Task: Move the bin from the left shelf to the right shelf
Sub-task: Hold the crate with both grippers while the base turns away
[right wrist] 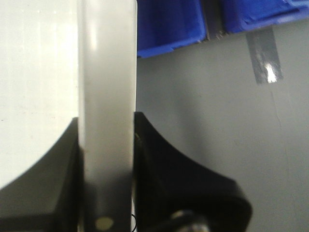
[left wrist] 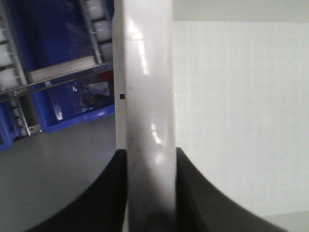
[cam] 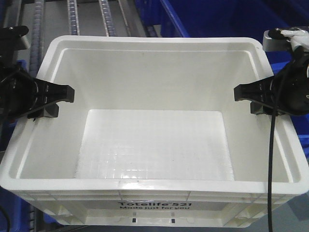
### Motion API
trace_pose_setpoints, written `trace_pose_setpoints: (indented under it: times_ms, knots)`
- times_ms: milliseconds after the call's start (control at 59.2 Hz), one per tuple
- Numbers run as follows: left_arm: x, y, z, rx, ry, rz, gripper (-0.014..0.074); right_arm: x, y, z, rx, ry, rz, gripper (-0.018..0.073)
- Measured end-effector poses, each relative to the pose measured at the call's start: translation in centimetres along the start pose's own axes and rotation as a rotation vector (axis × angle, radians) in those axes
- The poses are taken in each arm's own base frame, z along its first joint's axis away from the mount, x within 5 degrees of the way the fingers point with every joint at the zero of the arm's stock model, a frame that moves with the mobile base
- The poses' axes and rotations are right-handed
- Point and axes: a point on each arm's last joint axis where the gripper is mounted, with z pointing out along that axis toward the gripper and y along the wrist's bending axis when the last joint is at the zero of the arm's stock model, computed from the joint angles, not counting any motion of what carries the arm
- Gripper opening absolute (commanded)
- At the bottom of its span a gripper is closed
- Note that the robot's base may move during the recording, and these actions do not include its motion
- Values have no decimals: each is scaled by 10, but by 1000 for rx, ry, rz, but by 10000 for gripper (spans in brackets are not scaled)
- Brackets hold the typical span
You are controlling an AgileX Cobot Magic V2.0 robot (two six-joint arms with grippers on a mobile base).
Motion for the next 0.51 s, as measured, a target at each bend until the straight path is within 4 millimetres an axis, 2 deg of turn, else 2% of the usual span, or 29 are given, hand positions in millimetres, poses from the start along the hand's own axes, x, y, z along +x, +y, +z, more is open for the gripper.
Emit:
trace_pose_setpoints:
  times_ms: [507]
  knots:
    - [0,0,0,2,-1,0,-6,0,0,0,1,1,0,0]
